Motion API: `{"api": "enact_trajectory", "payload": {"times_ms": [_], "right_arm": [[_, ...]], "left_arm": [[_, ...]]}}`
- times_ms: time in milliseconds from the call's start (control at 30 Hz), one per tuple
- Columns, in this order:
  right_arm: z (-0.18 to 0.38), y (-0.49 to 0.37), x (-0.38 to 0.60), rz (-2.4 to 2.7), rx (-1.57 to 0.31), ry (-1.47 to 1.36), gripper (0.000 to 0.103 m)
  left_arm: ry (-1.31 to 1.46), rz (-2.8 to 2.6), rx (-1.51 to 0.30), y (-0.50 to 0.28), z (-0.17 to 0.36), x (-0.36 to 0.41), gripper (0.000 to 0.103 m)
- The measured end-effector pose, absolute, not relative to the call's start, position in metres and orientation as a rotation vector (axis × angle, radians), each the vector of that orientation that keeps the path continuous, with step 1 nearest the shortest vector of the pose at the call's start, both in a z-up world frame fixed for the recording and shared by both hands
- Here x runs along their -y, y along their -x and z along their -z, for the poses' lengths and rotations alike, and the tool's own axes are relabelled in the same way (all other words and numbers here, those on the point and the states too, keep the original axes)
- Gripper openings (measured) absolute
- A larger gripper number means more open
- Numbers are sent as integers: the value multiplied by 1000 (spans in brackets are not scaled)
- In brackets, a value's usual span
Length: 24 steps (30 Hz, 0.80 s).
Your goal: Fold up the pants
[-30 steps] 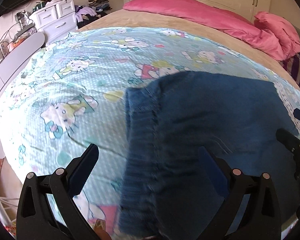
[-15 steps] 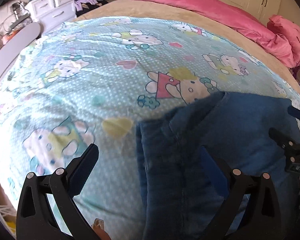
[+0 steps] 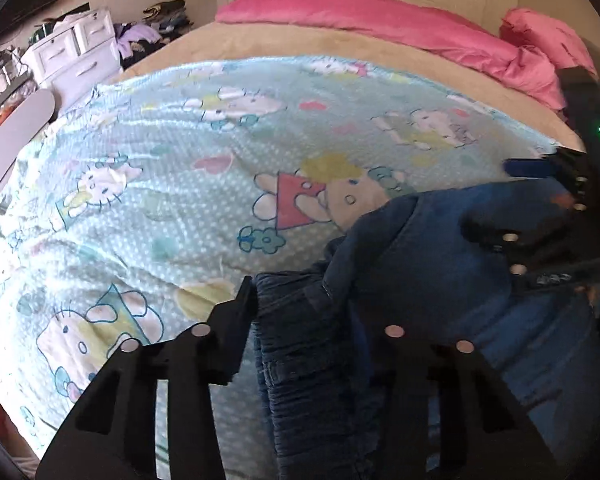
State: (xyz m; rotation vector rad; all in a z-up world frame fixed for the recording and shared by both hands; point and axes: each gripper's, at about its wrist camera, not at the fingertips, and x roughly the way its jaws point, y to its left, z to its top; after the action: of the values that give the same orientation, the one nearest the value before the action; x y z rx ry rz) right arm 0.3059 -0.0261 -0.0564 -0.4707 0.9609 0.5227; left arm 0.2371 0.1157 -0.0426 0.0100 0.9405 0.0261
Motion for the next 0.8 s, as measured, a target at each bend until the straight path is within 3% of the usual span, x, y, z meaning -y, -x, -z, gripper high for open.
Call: {"api": "enact_trajectory", "payload": {"times_ms": [200, 233, 433, 533, 800], "right_arm": [[59, -305, 18, -582, -927, 501, 95], [59, -304, 18, -597, -927, 490, 88], [50, -270, 22, -712, -879, 490, 11], [35, -249, 39, -730, -840, 432, 6], [-14, -154, 86, -758, -737, 318, 6]], "left_arm": [[29, 49, -870, -215, 21, -114, 34], [34, 62, -860, -212, 18, -112, 33], [46, 92, -829, -196, 11, -111, 33], [56, 97, -807, -185, 5, -113, 33], [59, 172, -765, -138, -6, -111, 33]]}}
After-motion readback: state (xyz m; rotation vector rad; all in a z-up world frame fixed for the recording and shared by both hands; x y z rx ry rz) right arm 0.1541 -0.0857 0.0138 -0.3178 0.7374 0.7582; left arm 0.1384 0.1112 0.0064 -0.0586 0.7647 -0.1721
